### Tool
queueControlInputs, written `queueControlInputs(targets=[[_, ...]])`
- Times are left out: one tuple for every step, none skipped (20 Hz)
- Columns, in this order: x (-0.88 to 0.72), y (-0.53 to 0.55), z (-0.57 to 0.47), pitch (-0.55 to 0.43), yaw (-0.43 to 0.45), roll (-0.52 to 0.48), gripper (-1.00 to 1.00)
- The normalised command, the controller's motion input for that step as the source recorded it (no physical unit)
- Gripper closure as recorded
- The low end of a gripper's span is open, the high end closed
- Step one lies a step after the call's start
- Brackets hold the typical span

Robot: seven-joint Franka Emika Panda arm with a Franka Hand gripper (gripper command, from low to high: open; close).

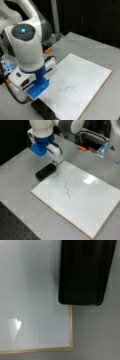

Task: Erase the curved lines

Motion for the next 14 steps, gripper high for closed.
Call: queueControlInputs(targets=[[0.19,-0.21,-0.10,-0.024,0.086,0.117,-1.00],[0.19,-0.20,-0.11,-0.038,0.067,0.127,-1.00],[0.19,-0.19,-0.11,-0.038,0.055,0.131,-1.00],[0.19,-0.18,-0.11,-0.037,0.035,0.139,-1.00],[0.18,-0.16,-0.12,-0.029,0.021,0.145,-1.00],[0.17,-0.15,-0.10,-0.022,0.012,0.145,-1.00],[0.16,-0.15,-0.10,-0.014,0.002,0.152,-1.00],[0.15,-0.14,-0.09,-0.007,0.001,0.151,-1.00],[0.15,-0.14,-0.06,-0.005,0.002,0.149,-1.00],[0.14,-0.13,-0.04,-0.004,0.003,0.147,-1.00],[0.14,-0.13,-0.02,-0.005,0.003,0.146,-1.00],[0.14,-0.13,0.00,-0.007,0.003,0.145,-1.00],[0.13,-0.13,0.00,-0.013,-0.005,0.152,-1.00],[0.14,-0.13,-0.02,-0.009,-0.072,0.221,-1.00]])
